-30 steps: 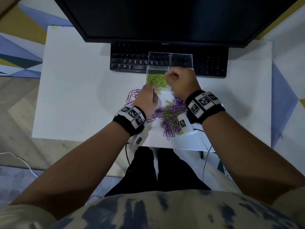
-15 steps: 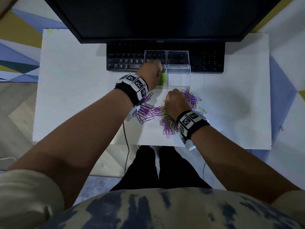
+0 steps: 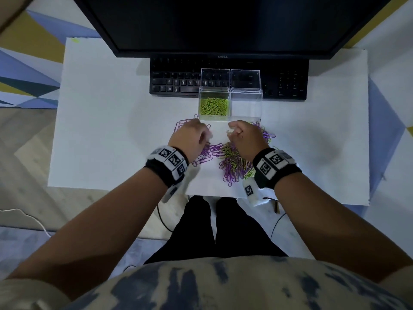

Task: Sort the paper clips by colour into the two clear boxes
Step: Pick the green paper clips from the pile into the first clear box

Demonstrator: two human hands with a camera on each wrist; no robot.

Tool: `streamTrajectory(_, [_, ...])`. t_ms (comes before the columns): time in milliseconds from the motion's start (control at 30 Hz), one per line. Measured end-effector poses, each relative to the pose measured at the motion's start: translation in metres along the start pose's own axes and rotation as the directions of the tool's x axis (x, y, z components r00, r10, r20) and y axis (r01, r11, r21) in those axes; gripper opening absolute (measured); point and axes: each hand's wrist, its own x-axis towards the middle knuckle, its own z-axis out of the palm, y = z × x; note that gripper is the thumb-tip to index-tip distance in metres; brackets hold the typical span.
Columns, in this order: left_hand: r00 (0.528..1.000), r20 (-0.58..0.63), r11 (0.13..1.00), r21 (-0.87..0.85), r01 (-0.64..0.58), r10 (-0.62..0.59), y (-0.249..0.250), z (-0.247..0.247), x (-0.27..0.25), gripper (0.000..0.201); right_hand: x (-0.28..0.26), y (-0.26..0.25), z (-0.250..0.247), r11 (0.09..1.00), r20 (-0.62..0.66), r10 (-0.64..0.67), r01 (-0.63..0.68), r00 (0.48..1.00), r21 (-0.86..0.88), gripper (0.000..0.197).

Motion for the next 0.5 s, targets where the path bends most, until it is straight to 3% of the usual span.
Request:
streamTrajectory(100, [0.993,0.108,0.994,0.101,0.039,-0.050,-0.011,0.011,-0.002,0.020,0.002,-0.002,-0.004,0.980,0.068,0.073,-0.084,0.995,0.179,0.023])
streamTrajectory(167, [0.992,0.118,0.991,0.126,0.035,-0.050,-0.014,0.013,0.000,0.019,0.003,-0.003,-0.004,0.930,0.142,0.127,-0.168,0.982,0.326,0.019])
streamTrajectory(267, [0.995,0.099,0.988,0.154,0.001,-0.016,-0.018,0.013,0.002,0.013,0.004,-0.008,0.000,0.900,0.189,0.127,-0.194,0.974,0.391,0.020])
streamTrajectory(333, [0.994,0.110,0.983,0.184,-0.018,-0.002,-0.019,0.014,0.002,0.009,0.004,-0.013,0.006,0.932,0.180,0.128,-0.180,0.975,0.314,0.018])
streamTrajectory(400, [0.992,0.128,0.975,0.217,-0.039,0.011,-0.019,0.014,0.002,0.009,0.006,-0.012,0.014,0.993,0.139,0.078,-0.090,0.987,0.079,0.023])
streamTrajectory(500, [0.990,0.139,0.975,0.218,-0.046,0.015,-0.022,0.016,-0.001,0.015,0.006,-0.009,0.025,0.974,0.120,-0.047,0.072,0.992,-0.216,0.016])
